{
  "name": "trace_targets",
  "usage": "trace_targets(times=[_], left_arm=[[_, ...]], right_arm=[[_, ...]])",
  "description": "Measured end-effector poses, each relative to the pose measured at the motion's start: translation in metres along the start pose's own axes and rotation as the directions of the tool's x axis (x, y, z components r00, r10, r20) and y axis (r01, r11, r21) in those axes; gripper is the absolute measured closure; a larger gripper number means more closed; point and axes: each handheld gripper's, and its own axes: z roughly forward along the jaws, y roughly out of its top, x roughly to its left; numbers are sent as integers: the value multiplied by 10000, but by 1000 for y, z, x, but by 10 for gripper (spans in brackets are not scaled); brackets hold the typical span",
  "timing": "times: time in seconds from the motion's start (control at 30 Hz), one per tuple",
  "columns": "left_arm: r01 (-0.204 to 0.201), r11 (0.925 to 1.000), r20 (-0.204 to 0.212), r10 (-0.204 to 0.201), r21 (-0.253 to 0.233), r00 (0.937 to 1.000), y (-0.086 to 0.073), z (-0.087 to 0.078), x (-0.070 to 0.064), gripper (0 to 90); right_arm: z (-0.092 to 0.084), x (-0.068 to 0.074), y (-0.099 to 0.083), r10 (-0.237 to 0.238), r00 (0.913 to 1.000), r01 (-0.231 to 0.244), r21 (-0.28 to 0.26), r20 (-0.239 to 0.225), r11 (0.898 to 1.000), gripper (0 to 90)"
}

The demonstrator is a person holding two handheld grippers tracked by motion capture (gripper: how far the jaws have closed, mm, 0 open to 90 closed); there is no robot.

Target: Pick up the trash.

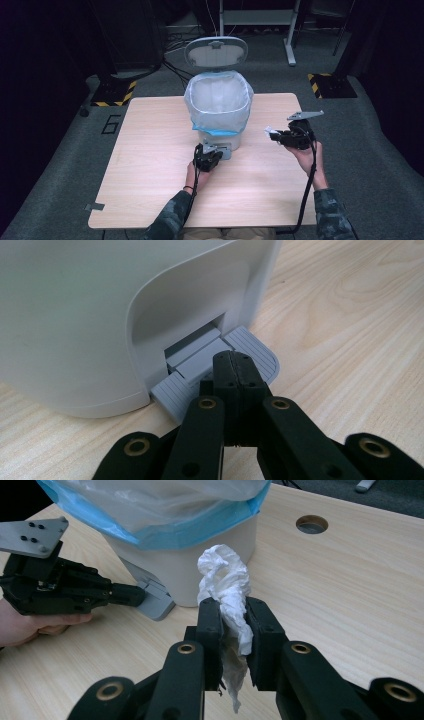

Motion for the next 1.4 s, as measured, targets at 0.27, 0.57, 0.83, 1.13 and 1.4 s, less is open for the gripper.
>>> trace_targets(times=[0.27, 0.57, 0.83, 1.13, 1.4], left_arm=[[3, 10000, -2, -3, 2, 10000, 0, 0, 0, 900], [20, 10000, 10, -20, 6, 10000, 0, 0, 0, 900], [11, 10000, 7, -11, 7, 10000, 0, 0, 0, 900], [2, 10000, -3, -2, 2, 10000, 0, 0, 0, 900], [20, 10000, 10, -20, 2, 10000, 0, 0, 0, 900]], right_arm=[[-8, 7, 13, -192, 9998, 191, -147, -72, 9997, 791], [-15, 11, 27, -340, 9993, 335, -319, -137, 9989, 792], [-21, 16, 42, -537, 9983, 528, -423, -220, 9977, 794], [-26, 19, 55, -699, 9973, 689, -444, -228, 9966, 796], [-30, 21, 65, -781, 9965, 766, -488, -289, 9959, 797]])
